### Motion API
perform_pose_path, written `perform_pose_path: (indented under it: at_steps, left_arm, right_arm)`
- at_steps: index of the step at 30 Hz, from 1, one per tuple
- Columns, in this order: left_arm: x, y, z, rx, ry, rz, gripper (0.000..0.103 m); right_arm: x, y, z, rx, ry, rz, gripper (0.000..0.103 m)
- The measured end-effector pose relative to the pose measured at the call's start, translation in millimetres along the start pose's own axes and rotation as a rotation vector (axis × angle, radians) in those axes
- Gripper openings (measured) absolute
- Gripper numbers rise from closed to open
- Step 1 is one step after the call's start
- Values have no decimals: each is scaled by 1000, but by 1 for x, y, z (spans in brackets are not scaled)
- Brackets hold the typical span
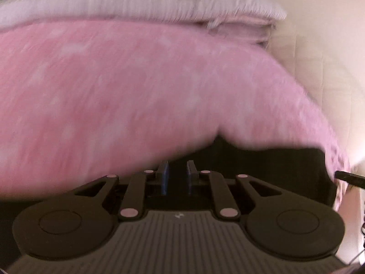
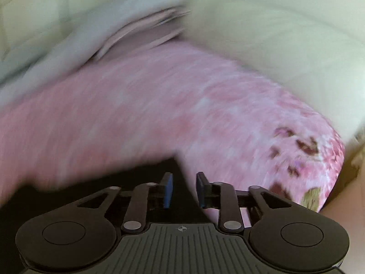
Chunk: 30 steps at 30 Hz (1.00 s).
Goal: Fold clothes
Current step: 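Open both tools and raise them above the folded pants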
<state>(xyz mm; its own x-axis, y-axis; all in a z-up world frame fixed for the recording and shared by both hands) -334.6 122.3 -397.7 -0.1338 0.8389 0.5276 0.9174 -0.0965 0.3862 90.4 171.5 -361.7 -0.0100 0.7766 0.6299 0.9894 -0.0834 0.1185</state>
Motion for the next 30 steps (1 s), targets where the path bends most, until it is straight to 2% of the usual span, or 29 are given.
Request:
perform_pose_path:
  at_steps: [1, 3, 4, 6, 8, 10, 13, 16, 20, 24, 27, 30]
  left_arm:
    - [-23, -7, -7, 34, -33, -32, 11]
    - [-68, -19, -18, 145, -125, -123, 11]
    - [-86, -21, -27, 189, -157, -163, 11]
    - [-102, -12, -51, 210, -171, -194, 12]
    - [-107, 5, -79, 208, -177, -184, 16]
    - [-104, 26, -113, 208, -183, -169, 18]
    - [-98, 53, -166, 204, -164, -160, 25]
    - [-94, 72, -218, 255, -146, -125, 31]
    - [-93, 80, -273, 313, -100, -118, 32]
    - [-98, 82, -304, 314, -70, -143, 33]
    - [-105, 80, -316, 316, -68, -161, 33]
    - [-113, 75, -322, 322, -75, -179, 33]
  right_arm:
    - [-23, -6, 0, 8, -38, -49, 31]
    - [-61, -8, 9, 14, -142, -70, 31]
    - [-79, -4, 9, 23, -205, -39, 31]
    - [-91, 8, -8, 81, -241, 94, 31]
    - [-96, 16, -35, 147, -267, 194, 31]
    - [-95, 21, -74, 184, -253, 231, 31]
    - [-90, 19, -134, 229, -234, 227, 31]
    - [-89, 10, -187, 285, -238, 198, 31]
    - [-86, -7, -218, 299, -227, 126, 33]
    - [-82, -24, -248, 309, -215, 53, 35]
    - [-80, -37, -270, 317, -207, -2, 41]
    - [-75, -44, -275, 317, -204, -27, 48]
Point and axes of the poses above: each gripper's, at about its wrist camera, not at the fingertips, and z roughly the way its jaws point, y to its right, x to its top, the point moved 7 cm from there along z, roughly the way its jaws point, and after that the axes turned 7 degrees about -x, right-handed, at the moved point
